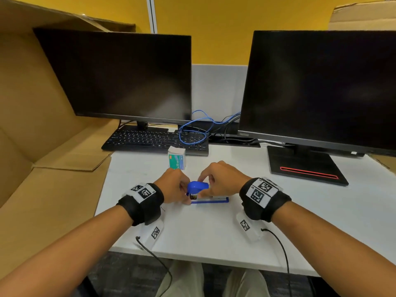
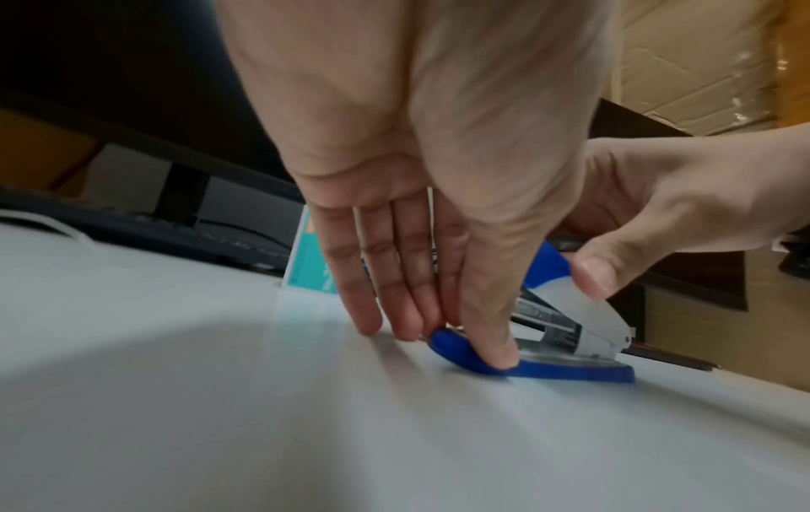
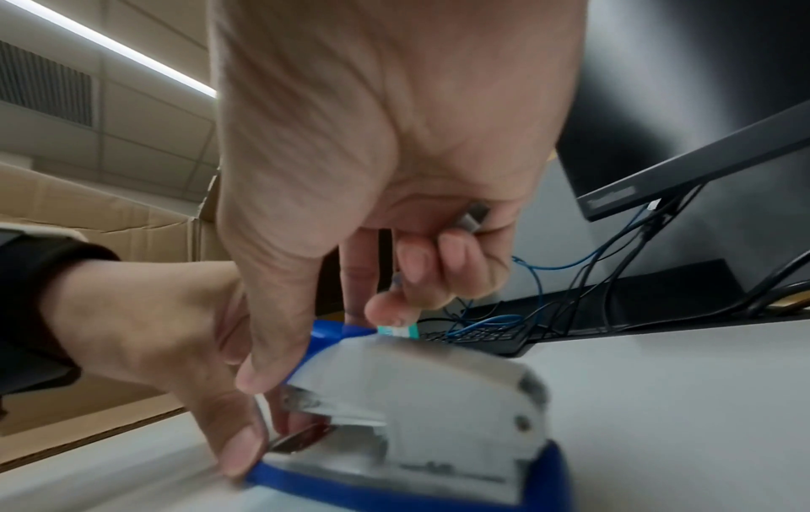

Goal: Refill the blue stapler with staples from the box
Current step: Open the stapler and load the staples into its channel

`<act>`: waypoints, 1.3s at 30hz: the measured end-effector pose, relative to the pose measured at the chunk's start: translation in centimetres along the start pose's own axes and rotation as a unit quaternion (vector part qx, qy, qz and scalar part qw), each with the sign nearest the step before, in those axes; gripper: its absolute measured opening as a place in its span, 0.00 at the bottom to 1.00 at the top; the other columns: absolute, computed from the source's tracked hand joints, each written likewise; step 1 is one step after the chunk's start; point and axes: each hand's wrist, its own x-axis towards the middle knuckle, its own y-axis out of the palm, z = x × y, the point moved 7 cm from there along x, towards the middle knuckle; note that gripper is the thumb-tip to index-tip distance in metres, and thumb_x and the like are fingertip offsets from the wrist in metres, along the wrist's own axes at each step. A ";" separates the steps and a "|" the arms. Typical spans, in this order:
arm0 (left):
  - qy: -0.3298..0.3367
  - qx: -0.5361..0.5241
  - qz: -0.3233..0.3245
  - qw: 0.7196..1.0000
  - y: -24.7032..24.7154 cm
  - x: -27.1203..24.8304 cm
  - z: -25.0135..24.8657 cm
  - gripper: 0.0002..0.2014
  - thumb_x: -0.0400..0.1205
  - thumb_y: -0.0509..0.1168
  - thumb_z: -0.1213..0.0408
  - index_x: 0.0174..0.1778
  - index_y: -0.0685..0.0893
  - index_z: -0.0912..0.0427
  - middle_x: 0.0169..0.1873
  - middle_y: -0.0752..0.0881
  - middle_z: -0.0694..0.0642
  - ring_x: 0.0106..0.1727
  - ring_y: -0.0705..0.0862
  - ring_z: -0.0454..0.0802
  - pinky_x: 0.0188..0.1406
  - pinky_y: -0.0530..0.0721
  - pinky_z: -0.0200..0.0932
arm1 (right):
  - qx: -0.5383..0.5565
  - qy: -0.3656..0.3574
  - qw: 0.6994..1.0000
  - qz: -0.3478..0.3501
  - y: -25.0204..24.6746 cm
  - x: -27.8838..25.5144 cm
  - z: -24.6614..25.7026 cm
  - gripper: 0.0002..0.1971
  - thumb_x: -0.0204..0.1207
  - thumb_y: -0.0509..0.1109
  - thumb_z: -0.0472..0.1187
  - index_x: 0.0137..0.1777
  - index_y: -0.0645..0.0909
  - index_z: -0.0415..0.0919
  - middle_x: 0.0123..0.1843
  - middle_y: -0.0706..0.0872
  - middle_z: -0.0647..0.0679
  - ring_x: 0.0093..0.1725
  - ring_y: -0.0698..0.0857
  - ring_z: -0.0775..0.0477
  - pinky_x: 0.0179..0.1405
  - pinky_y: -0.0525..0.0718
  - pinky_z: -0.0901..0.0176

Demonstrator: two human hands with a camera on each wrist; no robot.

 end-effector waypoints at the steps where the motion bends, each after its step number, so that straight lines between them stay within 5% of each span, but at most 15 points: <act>1: -0.004 -0.006 -0.003 1.000 0.0 0.0 0.1 0.12 0.65 0.82 0.57 0.39 0.91 0.55 0.28 0.85 0.48 0.34 0.81 0.45 0.36 0.73 0.33 | -0.004 -0.008 1.000 -0.005 0.3 0.3 0.6 0.24 0.68 0.77 0.61 0.61 0.87 0.52 0.34 0.71 0.62 0.46 0.72 0.51 0.41 0.70 0.57; 5: -0.016 -0.014 -0.003 1.000 -0.1 0.0 0.1 0.10 0.64 0.82 0.57 0.32 0.87 0.51 0.22 0.81 0.42 0.29 0.77 0.40 0.33 0.72 0.33 | -0.005 -0.014 1.000 -0.021 0.2 0.8 1.0 0.22 0.68 0.77 0.60 0.57 0.89 0.49 0.32 0.73 0.61 0.44 0.75 0.50 0.39 0.72 0.55; 10: -0.011 0.000 0.007 1.000 -0.3 0.3 -0.5 0.14 0.65 0.82 0.59 0.45 0.93 0.56 0.24 0.81 0.40 0.30 0.78 0.37 0.31 0.73 0.28 | 0.037 0.002 0.998 -0.055 -2.5 -0.4 -0.8 0.20 0.66 0.77 0.64 0.49 0.90 0.49 0.37 0.86 0.50 0.39 0.80 0.49 0.40 0.82 0.49; 15: -0.006 0.027 0.025 0.999 0.0 0.9 -0.7 0.15 0.66 0.81 0.59 0.47 0.93 0.58 0.31 0.87 0.49 0.34 0.81 0.42 0.39 0.80 0.34 | 0.021 0.009 0.998 -0.061 -6.1 -3.2 -2.8 0.17 0.70 0.77 0.58 0.48 0.88 0.44 0.39 0.86 0.46 0.33 0.75 0.55 0.35 0.75 0.58; 19: -0.002 0.033 0.027 0.999 0.0 1.1 -0.9 0.16 0.67 0.81 0.59 0.48 0.93 0.59 0.40 0.92 0.55 0.39 0.83 0.47 0.46 0.86 0.40 | 0.017 0.046 0.998 -0.051 -7.3 -6.0 -5.6 0.16 0.70 0.78 0.56 0.49 0.88 0.46 0.40 0.86 0.47 0.36 0.78 0.52 0.39 0.80 0.55; 32: 0.018 0.047 0.011 0.999 -0.2 1.0 -1.1 0.14 0.65 0.82 0.61 0.45 0.93 0.60 0.30 0.86 0.50 0.36 0.85 0.48 0.40 0.85 0.37 | -0.050 0.142 0.988 0.030 -1.9 -9.9 -11.9 0.17 0.64 0.78 0.63 0.49 0.91 0.56 0.40 0.87 0.53 0.42 0.83 0.49 0.43 0.85 0.46; 39: 0.020 0.048 0.008 0.999 -0.1 1.0 -1.1 0.15 0.65 0.82 0.61 0.46 0.93 0.61 0.32 0.88 0.52 0.39 0.85 0.48 0.47 0.89 0.44 | -0.050 0.135 0.988 0.059 -1.3 -9.7 -12.4 0.23 0.63 0.77 0.66 0.55 0.89 0.56 0.44 0.88 0.54 0.44 0.83 0.50 0.46 0.85 0.48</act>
